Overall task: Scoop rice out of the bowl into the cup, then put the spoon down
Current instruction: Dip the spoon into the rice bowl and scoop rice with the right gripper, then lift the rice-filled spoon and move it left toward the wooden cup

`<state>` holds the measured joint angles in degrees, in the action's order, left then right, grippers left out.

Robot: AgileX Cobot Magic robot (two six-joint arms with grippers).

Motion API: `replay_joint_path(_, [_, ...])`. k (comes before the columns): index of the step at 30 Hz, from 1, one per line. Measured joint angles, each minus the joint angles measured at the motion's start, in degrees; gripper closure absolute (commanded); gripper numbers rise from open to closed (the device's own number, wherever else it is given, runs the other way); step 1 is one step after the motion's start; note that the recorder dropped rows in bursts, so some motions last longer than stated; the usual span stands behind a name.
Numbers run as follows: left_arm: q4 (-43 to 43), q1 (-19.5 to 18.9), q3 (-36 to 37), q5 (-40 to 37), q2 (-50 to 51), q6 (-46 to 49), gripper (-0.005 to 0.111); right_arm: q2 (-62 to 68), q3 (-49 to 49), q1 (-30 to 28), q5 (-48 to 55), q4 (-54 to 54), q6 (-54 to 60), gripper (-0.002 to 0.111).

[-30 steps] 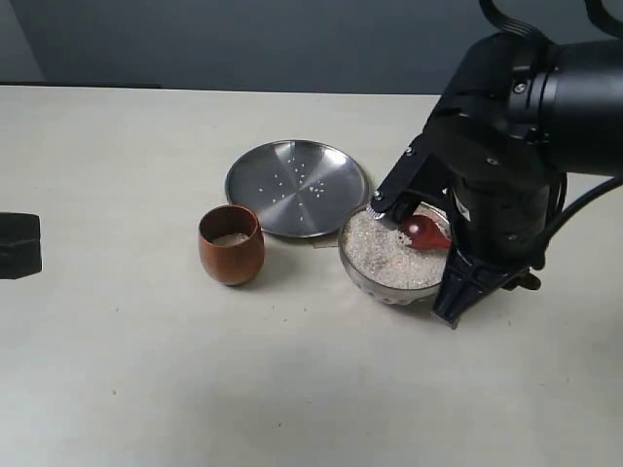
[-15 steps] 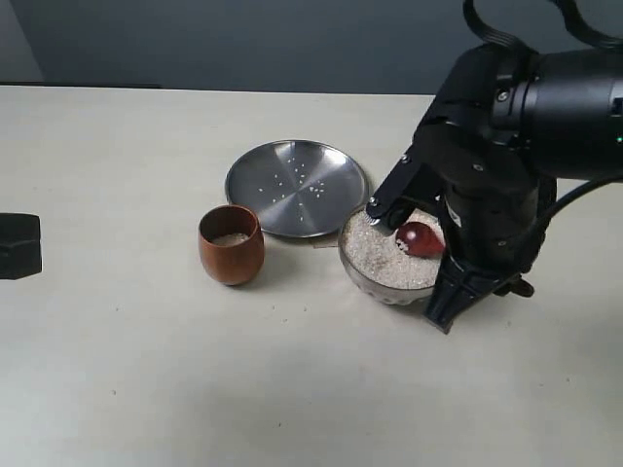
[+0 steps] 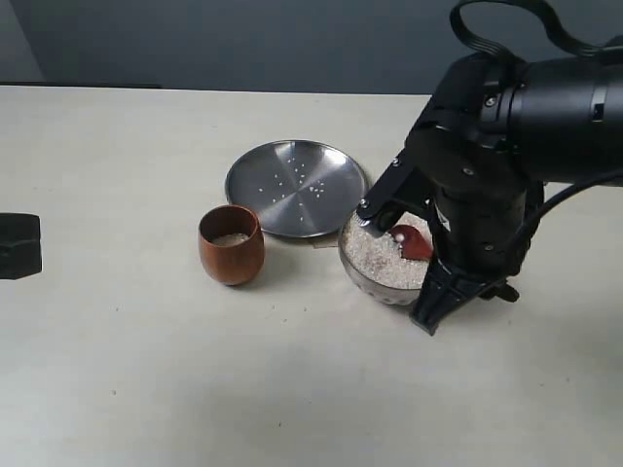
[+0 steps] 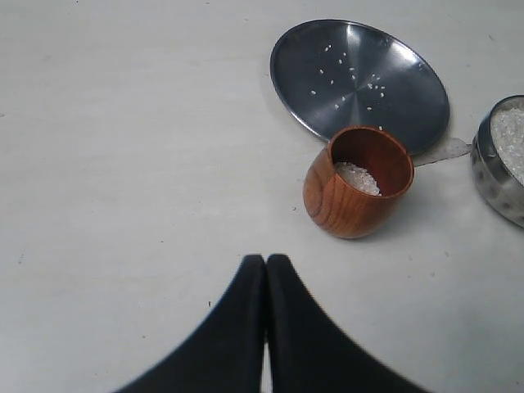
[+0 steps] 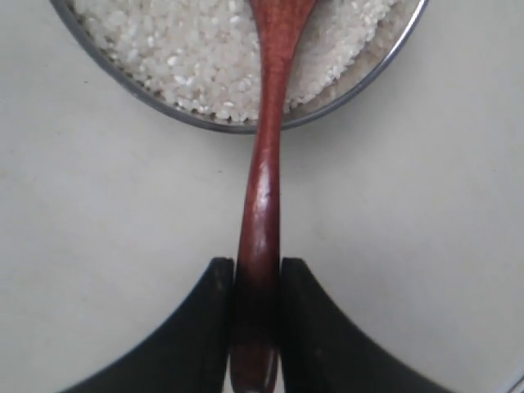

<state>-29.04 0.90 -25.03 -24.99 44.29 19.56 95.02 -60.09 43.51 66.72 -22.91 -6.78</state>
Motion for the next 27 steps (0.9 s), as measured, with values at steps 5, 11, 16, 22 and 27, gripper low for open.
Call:
replay_joint_path(5, [0.00,0.00,0.00,0.00,0.00,0.00,0.106,-1.85,0.00,0.00,-0.10,-0.22,-0.62,0.109])
replay_joint_path(11, [0.00,0.00,0.00,0.00,0.00,0.00,0.106,-3.18,0.00,0.00,-0.14,0.17,-0.85,0.109])
replay_joint_path(16, [0.00,0.00,0.00,0.00,0.00,0.00,0.106,-3.66,0.00,0.00,-0.34,1.41,-1.27,0.109])
replay_joint_path(22, [0.00,0.00,0.00,0.00,0.00,0.00,0.106,-4.26,0.00,0.00,-1.32,2.14,-3.74,0.109])
replay_joint_path(27, [0.00,0.00,0.00,-0.05,0.00,0.00,0.106,-4.46,0.00,0.00,-2.35,2.62,-6.87,0.109])
